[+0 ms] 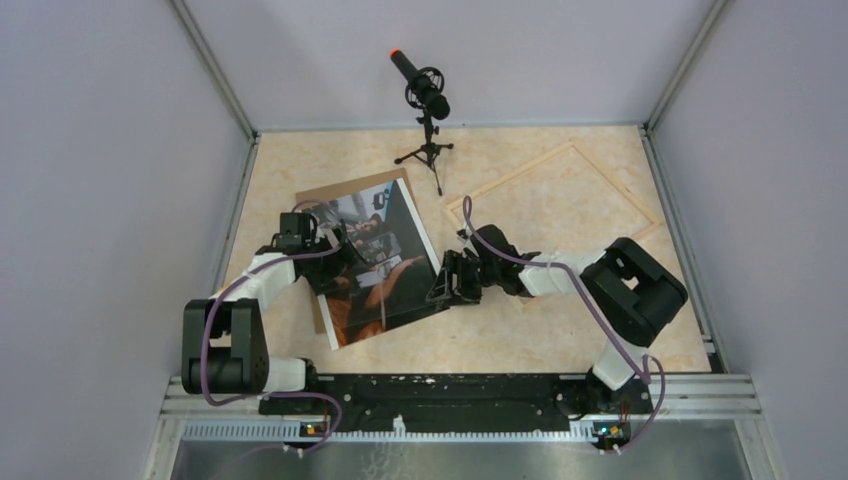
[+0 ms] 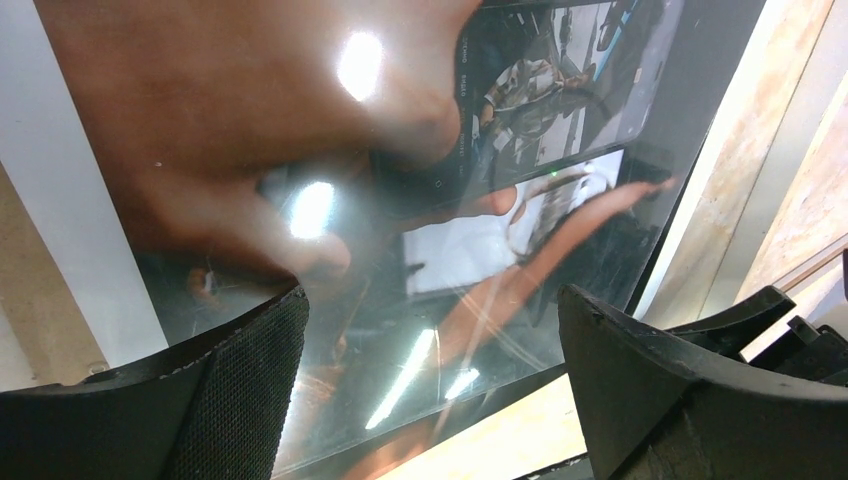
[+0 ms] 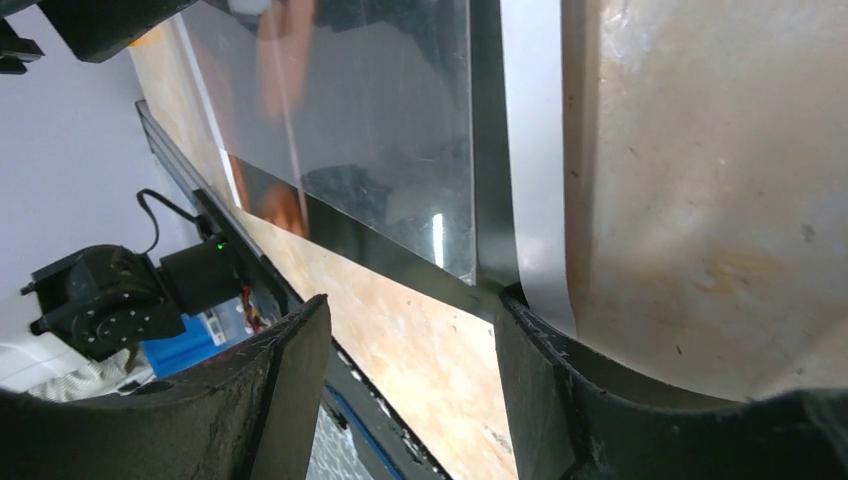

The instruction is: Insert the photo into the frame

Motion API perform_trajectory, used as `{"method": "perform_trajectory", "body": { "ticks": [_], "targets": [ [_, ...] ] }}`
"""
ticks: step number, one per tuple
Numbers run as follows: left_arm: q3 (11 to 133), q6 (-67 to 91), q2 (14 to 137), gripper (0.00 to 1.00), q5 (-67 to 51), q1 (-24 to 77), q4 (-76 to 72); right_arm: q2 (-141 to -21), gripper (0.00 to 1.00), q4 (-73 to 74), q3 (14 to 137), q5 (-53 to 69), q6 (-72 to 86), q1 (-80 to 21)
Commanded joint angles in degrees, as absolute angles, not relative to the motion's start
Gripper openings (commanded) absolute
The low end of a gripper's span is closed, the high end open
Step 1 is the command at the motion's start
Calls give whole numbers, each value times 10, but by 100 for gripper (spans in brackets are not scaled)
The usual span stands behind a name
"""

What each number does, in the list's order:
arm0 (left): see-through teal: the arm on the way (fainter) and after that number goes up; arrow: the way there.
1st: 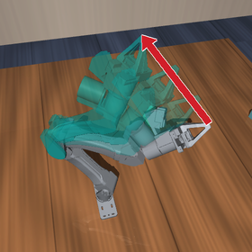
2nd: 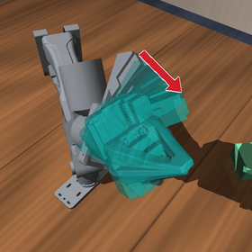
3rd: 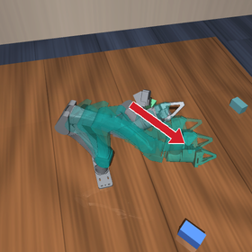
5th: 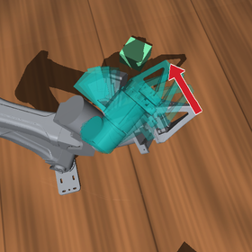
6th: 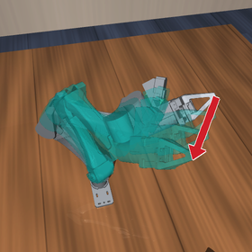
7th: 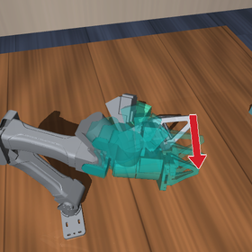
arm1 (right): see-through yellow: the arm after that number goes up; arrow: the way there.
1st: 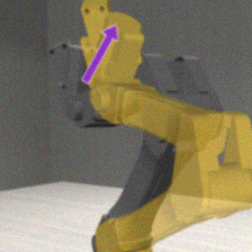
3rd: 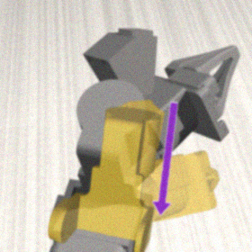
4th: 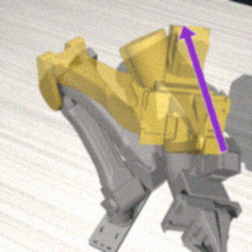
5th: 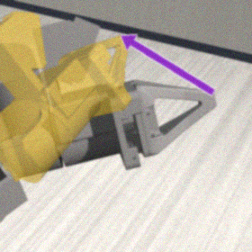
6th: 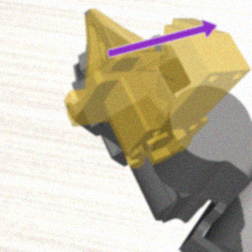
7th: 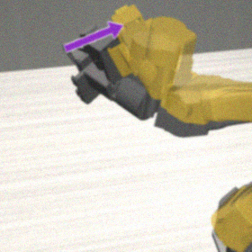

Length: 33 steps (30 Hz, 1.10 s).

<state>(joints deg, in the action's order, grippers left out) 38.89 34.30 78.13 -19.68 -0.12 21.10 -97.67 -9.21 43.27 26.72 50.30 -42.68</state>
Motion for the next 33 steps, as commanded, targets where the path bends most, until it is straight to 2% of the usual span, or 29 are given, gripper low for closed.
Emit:
{"method": "perform_trajectory", "body": {
  "ticks": [1,9,23,27,33],
  "targets": [
    [366,331,792,99,-167,-2,204,-1002,61,-156,432,280,519,-425],
    [364,330,788,98,-168,-2,202,-1023,59,-241,417,315,555,-420],
    [361,325,789,98,-169,-2,197,-1043,56,-480,399,357,621,-395],
    [363,324,789,98,-173,-2,196,-1088,53,-489,429,361,629,-392],
    [375,314,766,98,-198,-2,197,-1146,43,-443,507,360,611,-392]
  ]
}}
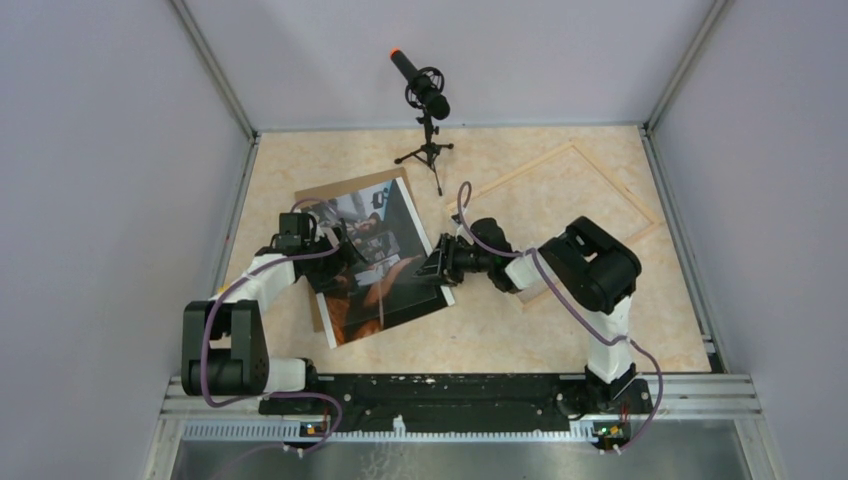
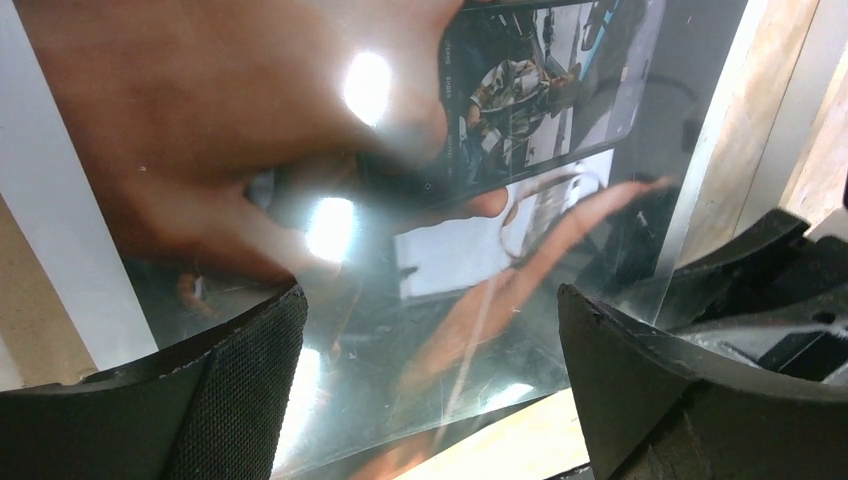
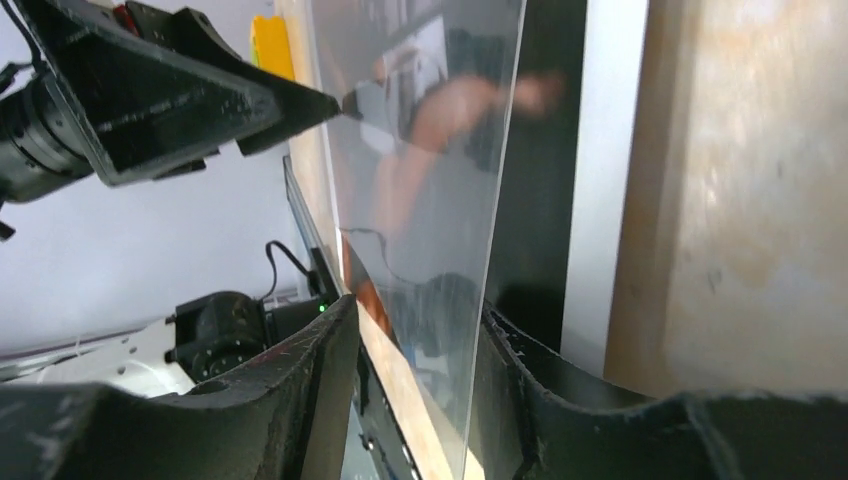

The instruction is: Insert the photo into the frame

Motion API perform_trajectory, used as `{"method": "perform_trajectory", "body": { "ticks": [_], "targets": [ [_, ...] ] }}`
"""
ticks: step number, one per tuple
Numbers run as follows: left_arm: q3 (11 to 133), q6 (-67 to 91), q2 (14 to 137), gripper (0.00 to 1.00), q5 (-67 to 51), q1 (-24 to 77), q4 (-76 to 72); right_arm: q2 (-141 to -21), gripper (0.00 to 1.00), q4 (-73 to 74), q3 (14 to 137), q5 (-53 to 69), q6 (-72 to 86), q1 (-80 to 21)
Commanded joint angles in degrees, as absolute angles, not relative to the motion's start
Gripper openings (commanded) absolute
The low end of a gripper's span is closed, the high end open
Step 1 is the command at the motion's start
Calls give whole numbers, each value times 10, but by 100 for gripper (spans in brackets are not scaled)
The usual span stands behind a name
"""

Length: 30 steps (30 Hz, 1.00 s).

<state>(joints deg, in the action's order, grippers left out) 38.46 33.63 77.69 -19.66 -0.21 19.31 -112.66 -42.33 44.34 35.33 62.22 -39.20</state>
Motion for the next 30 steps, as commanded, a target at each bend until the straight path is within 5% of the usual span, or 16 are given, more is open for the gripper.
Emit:
{"method": "perform_trajectory", "body": {
  "ticks": [1,4,9,21,30],
  "targets": [
    [380,311,761,98,-205,-3,200,-1151,42,-434,518,357,606,-392],
    [400,301,741,98,-225,-3,207,-1171,32,-437,544,360,612,-392],
    [440,291,702,98,-241,19,227,-1171,0,-448,563,376,631,-392],
    [504,272,642,98,-242,23,241,-849,0,-72,388,321,479,-396],
    [368,366,668,98,-242,28,151,-732,0,-135,265,308,526,-395]
  ]
}}
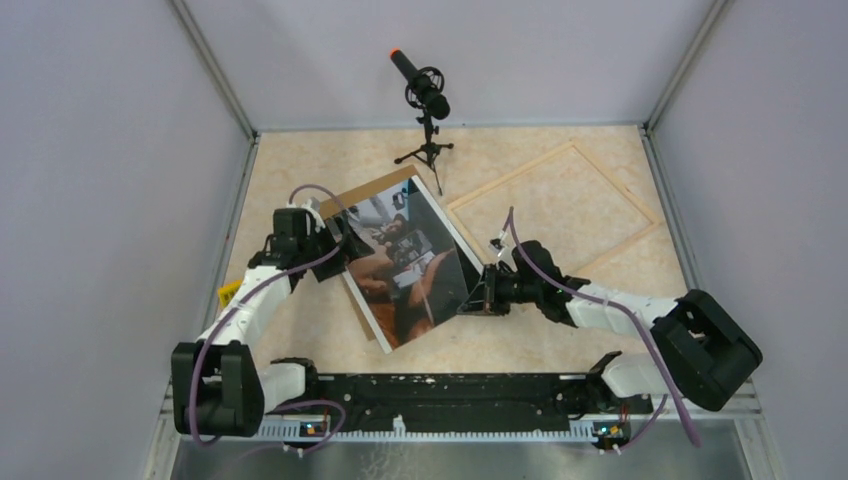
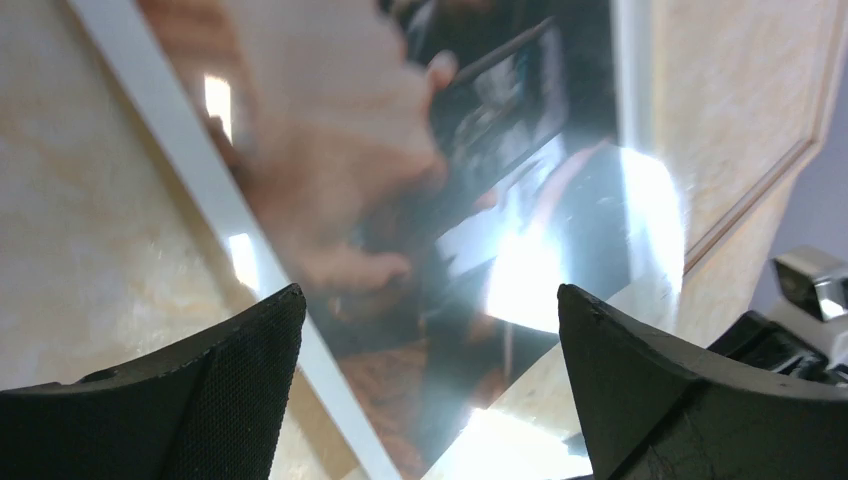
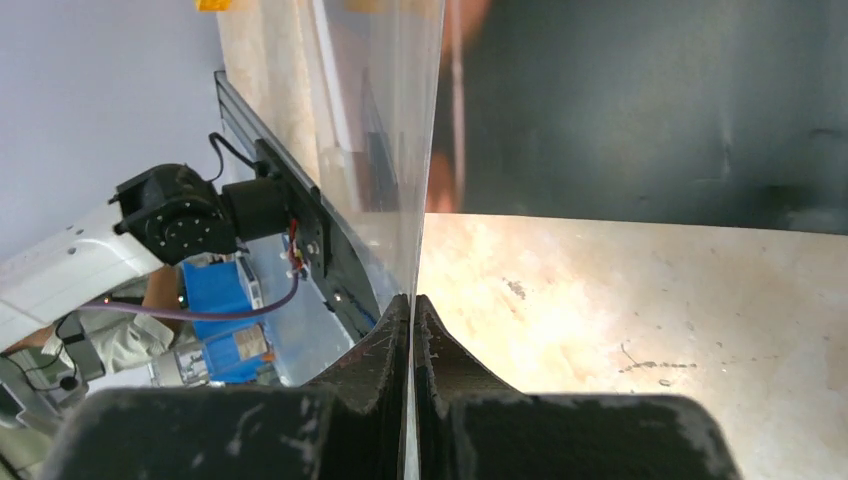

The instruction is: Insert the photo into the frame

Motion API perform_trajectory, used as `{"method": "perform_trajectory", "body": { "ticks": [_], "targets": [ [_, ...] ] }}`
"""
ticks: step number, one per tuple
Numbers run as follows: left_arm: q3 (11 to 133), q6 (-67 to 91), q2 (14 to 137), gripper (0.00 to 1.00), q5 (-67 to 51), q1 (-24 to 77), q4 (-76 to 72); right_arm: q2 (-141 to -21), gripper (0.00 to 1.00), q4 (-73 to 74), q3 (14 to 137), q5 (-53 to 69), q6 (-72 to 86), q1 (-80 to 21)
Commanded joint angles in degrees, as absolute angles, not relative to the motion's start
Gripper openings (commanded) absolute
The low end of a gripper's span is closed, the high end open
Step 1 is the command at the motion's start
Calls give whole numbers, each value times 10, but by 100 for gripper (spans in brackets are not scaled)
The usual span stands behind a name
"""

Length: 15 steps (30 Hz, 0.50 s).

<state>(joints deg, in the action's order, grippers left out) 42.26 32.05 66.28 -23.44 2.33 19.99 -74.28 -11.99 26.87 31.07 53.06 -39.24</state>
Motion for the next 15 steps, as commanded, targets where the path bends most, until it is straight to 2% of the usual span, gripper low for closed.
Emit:
{"method": "perform_trajectory", "body": {
  "ticks": [1,7,15],
  "targets": [
    [363,365,670,98,-233,28,152,-737,0,-147,265,314,522,-395],
    [340,354,700,98,-198,28,166,-809,16,-179,307,367,473,-386],
    [307,348,735,98,-180,28,141,-906,43,-213,386,463,425,-357]
  ]
}}
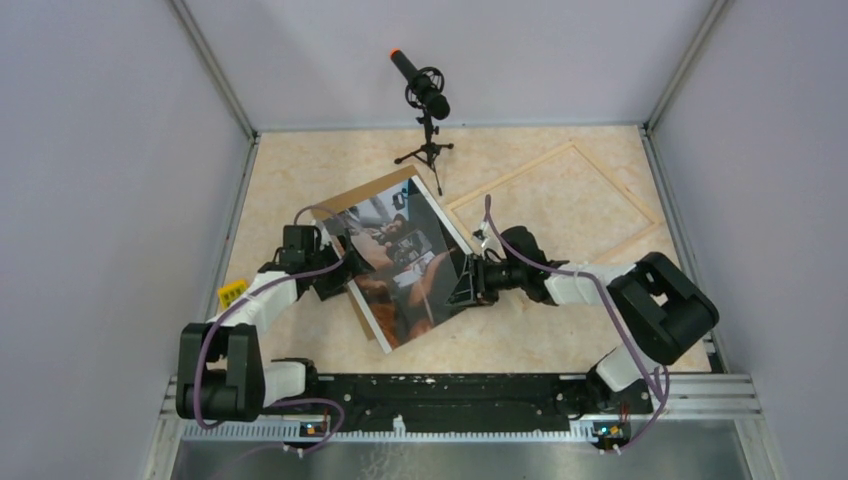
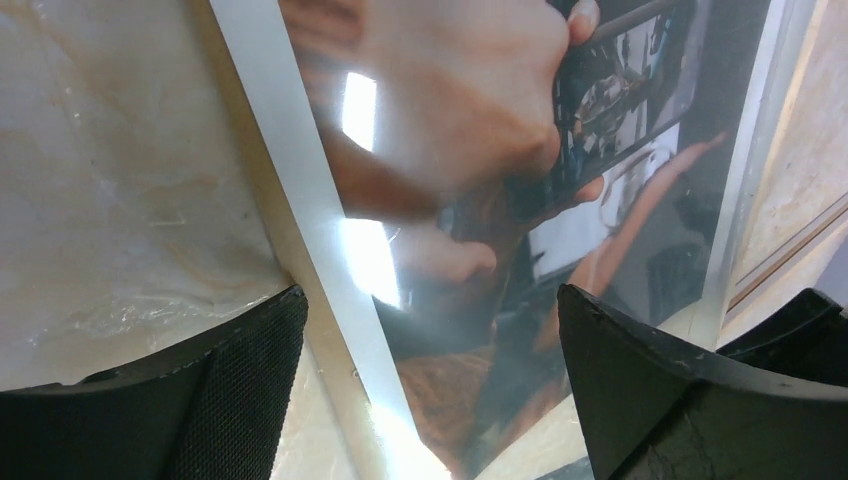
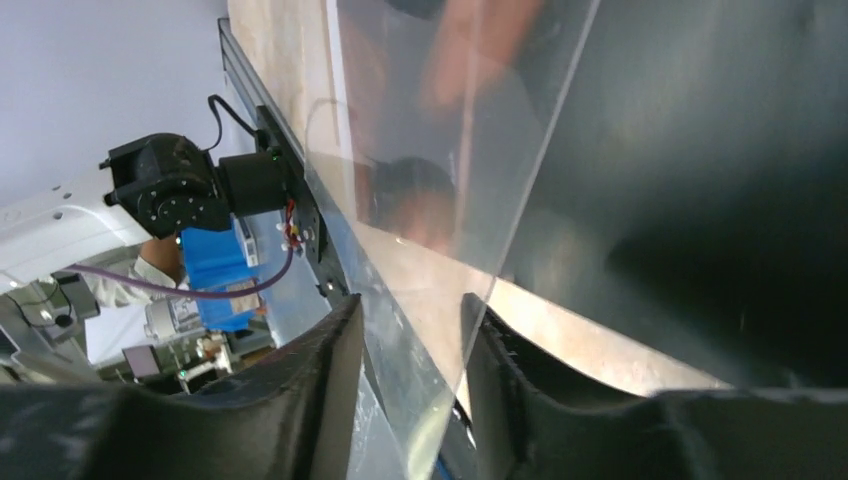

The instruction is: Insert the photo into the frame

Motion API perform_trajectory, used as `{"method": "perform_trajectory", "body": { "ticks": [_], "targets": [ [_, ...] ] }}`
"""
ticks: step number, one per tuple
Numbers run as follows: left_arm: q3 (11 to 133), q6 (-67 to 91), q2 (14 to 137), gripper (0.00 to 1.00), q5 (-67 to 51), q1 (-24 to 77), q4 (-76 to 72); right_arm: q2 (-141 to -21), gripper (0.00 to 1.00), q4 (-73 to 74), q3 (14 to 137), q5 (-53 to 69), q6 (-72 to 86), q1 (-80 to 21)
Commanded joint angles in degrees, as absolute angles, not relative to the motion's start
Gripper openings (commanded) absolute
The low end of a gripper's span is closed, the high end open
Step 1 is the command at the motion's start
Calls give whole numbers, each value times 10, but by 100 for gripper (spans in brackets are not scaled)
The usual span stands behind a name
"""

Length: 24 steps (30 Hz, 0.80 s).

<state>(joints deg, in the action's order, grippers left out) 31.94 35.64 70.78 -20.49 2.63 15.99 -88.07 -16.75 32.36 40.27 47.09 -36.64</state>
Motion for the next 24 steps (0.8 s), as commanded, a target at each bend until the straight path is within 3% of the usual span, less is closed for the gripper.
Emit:
{"method": "perform_trajectory", "body": {
  "ticks": [1,12,16,20,24],
  "targets": [
    [306,347,741,98,-176,28,141,-917,45,-214,399,471,421,-357],
    [303,339,751,98,-151,33,131,-1046,61,-238,519,506,402,-355],
    [301,339,747,98,-152,34,129,-1120,62,-252,564,510,464,-323],
    [303,337,736,98,-156,34,130,-1147,51,-359,552,522,559,-318],
    [318,333,717,98,-178,40,136,-1139,25,-386,545,522,588,-321]
  ]
}}
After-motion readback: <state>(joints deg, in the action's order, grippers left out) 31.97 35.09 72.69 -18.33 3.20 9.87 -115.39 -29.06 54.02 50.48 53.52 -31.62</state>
